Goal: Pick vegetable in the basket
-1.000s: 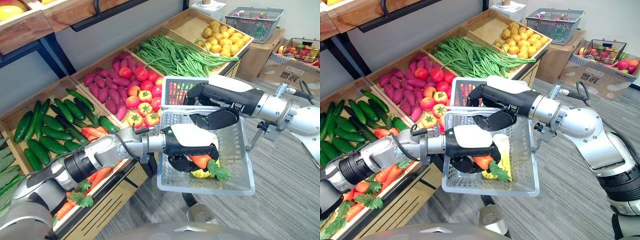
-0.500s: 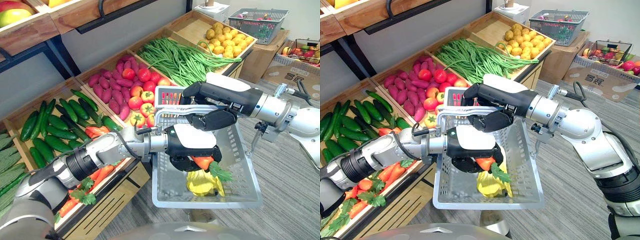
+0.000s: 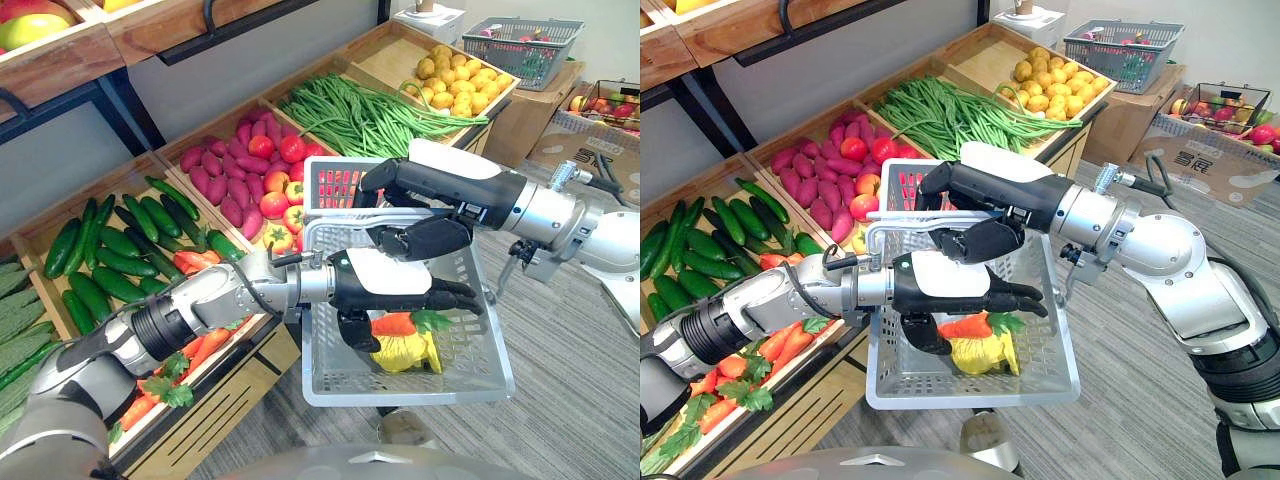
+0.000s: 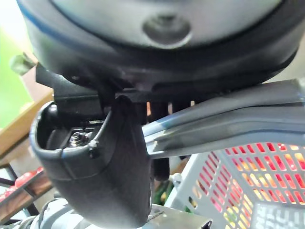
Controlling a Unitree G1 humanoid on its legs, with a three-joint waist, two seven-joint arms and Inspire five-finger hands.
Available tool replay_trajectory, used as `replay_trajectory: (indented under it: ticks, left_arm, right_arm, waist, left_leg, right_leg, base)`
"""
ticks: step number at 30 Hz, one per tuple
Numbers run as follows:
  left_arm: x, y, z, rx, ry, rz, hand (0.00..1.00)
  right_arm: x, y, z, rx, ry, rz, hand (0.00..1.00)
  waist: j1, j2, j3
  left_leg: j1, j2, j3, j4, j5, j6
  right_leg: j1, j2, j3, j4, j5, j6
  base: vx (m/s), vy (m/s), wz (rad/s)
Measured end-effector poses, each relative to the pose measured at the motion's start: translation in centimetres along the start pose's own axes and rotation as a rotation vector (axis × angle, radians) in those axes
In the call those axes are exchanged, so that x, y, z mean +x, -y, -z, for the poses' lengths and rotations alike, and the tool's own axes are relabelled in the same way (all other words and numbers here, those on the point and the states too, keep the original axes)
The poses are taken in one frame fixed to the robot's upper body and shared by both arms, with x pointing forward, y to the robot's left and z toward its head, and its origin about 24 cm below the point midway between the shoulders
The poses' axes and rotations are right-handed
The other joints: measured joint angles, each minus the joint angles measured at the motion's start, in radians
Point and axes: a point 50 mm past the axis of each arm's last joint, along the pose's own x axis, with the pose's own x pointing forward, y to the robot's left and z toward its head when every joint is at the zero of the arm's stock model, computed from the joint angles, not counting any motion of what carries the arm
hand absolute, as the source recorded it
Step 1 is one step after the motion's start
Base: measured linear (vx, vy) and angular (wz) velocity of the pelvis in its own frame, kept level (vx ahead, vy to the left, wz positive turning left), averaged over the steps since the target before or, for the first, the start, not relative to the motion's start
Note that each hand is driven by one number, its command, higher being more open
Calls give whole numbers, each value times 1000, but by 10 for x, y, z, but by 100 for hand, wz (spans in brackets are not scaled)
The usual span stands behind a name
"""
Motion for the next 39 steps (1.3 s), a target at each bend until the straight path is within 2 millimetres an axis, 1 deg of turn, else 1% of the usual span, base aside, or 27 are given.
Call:
replay_trajectory:
  ticks: [7,9,10,11,12,13,15,18,22,26,28,29,30,31,33,34,35,36,38,39]
  left_arm:
    - [-2,-3,-1,-99,9,-3,100]
    - [-6,-7,-8,-135,26,1,100]
    - [-9,-10,-15,-161,59,-4,100]
    - [-11,-14,-24,-192,101,-10,100]
    - [-11,-16,-28,-202,124,-14,100]
    - [-13,-20,-36,-209,163,-29,100]
    - [-17,-26,-40,-235,181,-74,100]
    - [-24,-38,-46,-286,220,-146,100]
    - [-28,-43,-44,-330,217,-188,100]
    - [-32,-45,-41,-364,197,-216,100]
    - [-33,-45,-46,-386,226,-226,100]
    - [-34,-48,-51,-370,247,-231,100]
    - [-35,-49,-52,-365,250,-236,100]
    - [-39,-53,-56,-347,257,-268,100]
    - [-53,-61,-57,-318,236,-358,100]
    - [-57,-63,-56,-310,222,-384,100]
    - [-67,-67,-54,-292,190,-438,100]
    - [-73,-70,-53,-283,170,-472,100]
    - [-99,-75,-46,-271,80,-617,100]
    - [-106,-76,-45,-265,50,-653,100]
  right_arm:
    - [0,0,0,-2,-3,0,0]
    - [0,1,0,-3,-4,3,0]
    - [-1,2,1,-6,-8,9,0]
    - [-2,4,3,-6,-19,17,0]
    - [-3,5,5,-2,-28,21,0]
    - [-3,6,11,5,-48,30,0]
    - [-4,5,19,4,-85,38,0]
    - [-6,4,32,14,-143,53,0]
    - [-8,3,43,32,-185,67,0]
    - [-14,9,51,47,-216,129,0]
    - [-21,16,58,40,-253,197,0]
    - [-28,22,65,38,-295,254,0]
    - [-29,23,66,34,-306,264,0]
    - [-36,27,72,36,-344,306,0]
    - [-52,34,80,48,-407,386,0]
    - [-57,35,82,51,-420,407,0]
    - [-68,36,85,60,-448,452,0]
    - [-74,35,87,68,-466,475,0]
    - [-99,33,91,85,-536,550,0]
    - [-105,32,92,87,-554,567,0]
  waist:
    - [2,0,0]
    - [2,0,0]
    - [3,0,-1]
    - [4,0,-1]
    - [6,-1,-1]
    - [7,-2,-5]
    - [7,-2,-22]
    - [8,-7,-29]
    - [12,-8,-30]
    - [13,-8,-30]
    - [18,-11,-32]
    - [24,-15,-35]
    - [26,-16,-35]
    - [31,-19,-36]
    - [36,-21,-36]
    - [40,-23,-37]
    - [52,-28,-38]
    - [53,-31,-38]
    - [60,-47,-45]
    - [63,-51,-47]
  left_leg:
    - [-5,0,-27,1,2,3]
    - [-6,1,-37,1,4,5]
    - [-8,0,-42,1,4,6]
    - [-11,-1,-49,1,5,7]
    - [-11,-2,-52,1,5,7]
    - [-13,-3,-57,2,6,8]
    - [-19,-2,-65,2,7,10]
    - [-21,1,-80,10,7,11]
    - [-25,2,-90,18,8,11]
    - [-27,2,-98,21,9,12]
    - [-31,2,-105,24,9,12]
    - [-40,2,-114,30,9,12]
    - [-41,2,-116,31,9,12]
    - [-42,2,-121,31,9,13]
    - [-43,1,-146,31,10,14]
    - [-42,1,-148,31,10,15]
    - [-43,0,-154,31,12,18]
    - [-44,-1,-162,30,14,19]
    - [-48,-17,-192,13,29,27]
    - [-51,-19,-200,10,32,28]
  right_leg:
    - [12,-7,-25,-2,0,0]
    - [16,-9,-35,-2,0,0]
    - [18,-12,-41,-2,0,0]
    - [20,-15,-47,-2,0,0]
    - [21,-17,-50,-2,0,0]
    - [23,-19,-55,-3,0,0]
    - [23,-21,-63,-4,0,0]
    - [34,-23,-74,-4,0,0]
    - [36,-26,-80,-3,-1,0]
    - [40,-29,-87,-2,-1,0]
    - [40,-31,-95,-2,-1,0]
    - [40,-34,-103,-3,-1,0]
    - [40,-35,-104,-3,-1,0]
    - [41,-37,-109,-2,-1,0]
    - [58,-42,-131,-3,-1,-1]
    - [59,-42,-134,-3,-1,-1]
    - [63,-45,-142,-3,-1,-1]
    - [68,-47,-150,-3,-2,-2]
    - [77,-62,-179,-4,-3,-3]
    - [80,-66,-186,-4,-3,-3]
  base:
    - [-10,-19,11]
    - [-23,-37,12]
    - [-25,-36,15]
    - [-31,-41,15]
    - [-31,-27,15]
    - [-32,-25,14]
    - [-26,-27,13]
    - [-36,-30,11]
    - [-48,-28,5]
    - [-42,-19,5]
    - [-20,-9,11]
    - [-15,-6,14]
    - [-19,-3,15]
    - [-13,0,15]
    - [-12,2,25]
    - [-17,4,20]
    - [-20,2,16]
    - [-33,-5,28]
    - [-39,-4,38]
    - [-40,5,40]
